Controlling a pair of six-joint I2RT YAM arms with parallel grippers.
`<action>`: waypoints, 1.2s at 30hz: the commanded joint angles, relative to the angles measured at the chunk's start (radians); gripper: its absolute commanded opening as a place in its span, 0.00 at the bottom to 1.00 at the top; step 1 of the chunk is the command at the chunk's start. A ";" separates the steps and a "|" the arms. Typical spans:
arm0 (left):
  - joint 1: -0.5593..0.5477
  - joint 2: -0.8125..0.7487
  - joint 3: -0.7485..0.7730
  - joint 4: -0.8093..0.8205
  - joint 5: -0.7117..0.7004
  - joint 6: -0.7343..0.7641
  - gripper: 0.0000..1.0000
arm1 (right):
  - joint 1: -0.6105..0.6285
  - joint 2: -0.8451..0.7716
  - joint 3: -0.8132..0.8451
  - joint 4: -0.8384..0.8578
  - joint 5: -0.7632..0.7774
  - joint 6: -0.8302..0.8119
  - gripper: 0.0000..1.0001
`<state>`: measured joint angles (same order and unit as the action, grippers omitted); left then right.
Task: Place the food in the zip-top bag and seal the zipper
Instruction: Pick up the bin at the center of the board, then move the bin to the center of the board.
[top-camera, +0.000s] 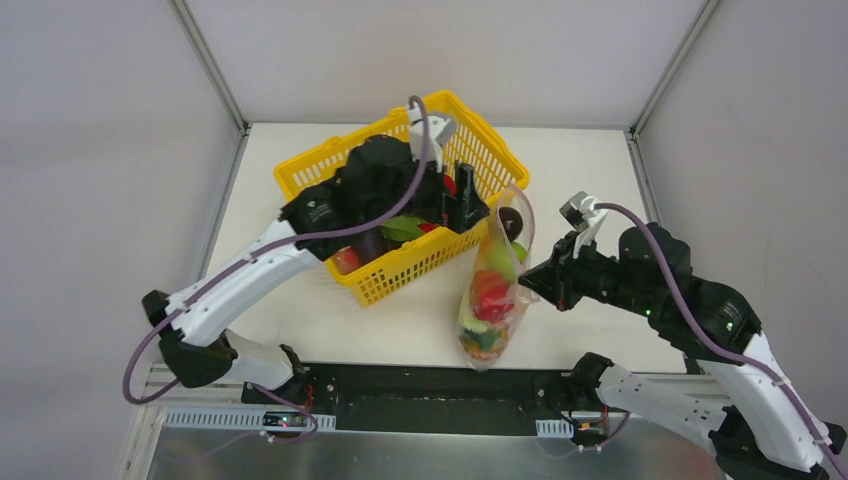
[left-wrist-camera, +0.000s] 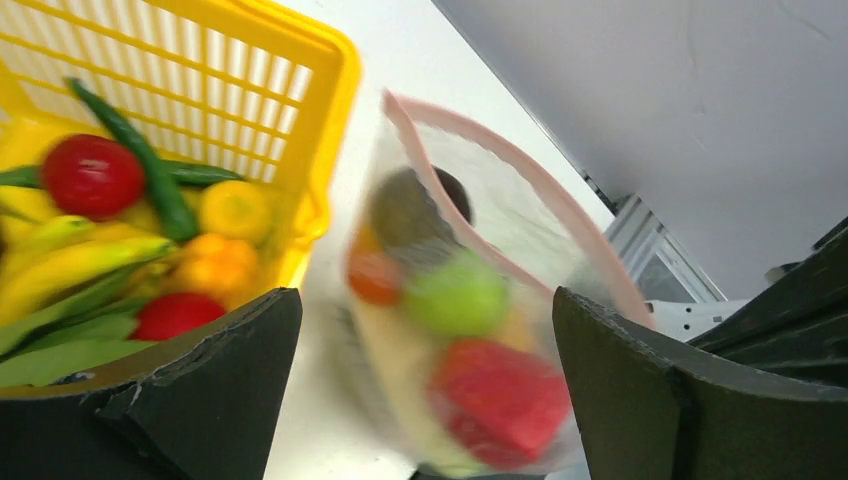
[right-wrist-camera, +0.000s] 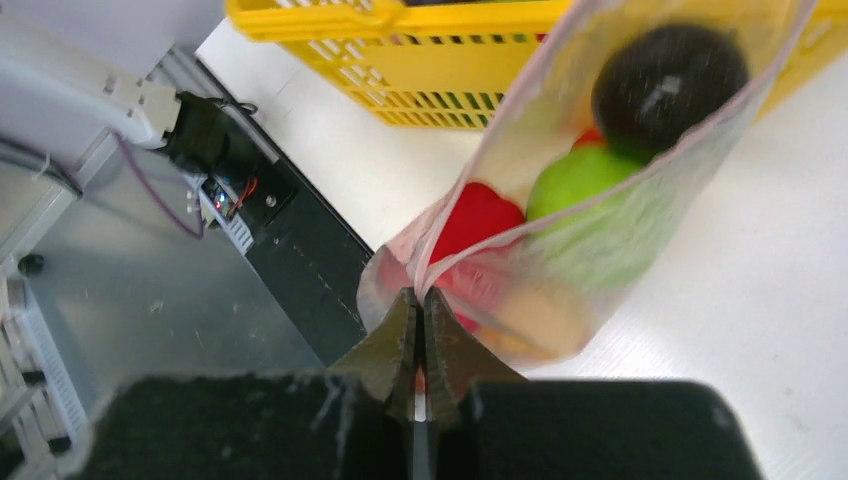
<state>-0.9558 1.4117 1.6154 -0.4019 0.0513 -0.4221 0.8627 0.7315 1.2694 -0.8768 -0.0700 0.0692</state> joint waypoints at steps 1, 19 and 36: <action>0.060 -0.143 -0.013 -0.094 -0.046 0.145 0.99 | 0.004 0.032 0.141 -0.057 -0.157 -0.248 0.00; -0.006 -0.047 -0.251 -0.195 0.043 0.111 0.99 | 0.004 0.049 0.220 -0.103 -0.009 -0.271 0.00; 0.183 0.099 -0.221 -0.030 -0.080 0.084 0.99 | 0.005 0.193 0.211 -0.114 -0.194 -0.437 0.00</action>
<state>-0.7807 1.5490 1.3716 -0.4606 -0.0090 -0.3748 0.8639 0.8982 1.4540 -1.0500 -0.1844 -0.2901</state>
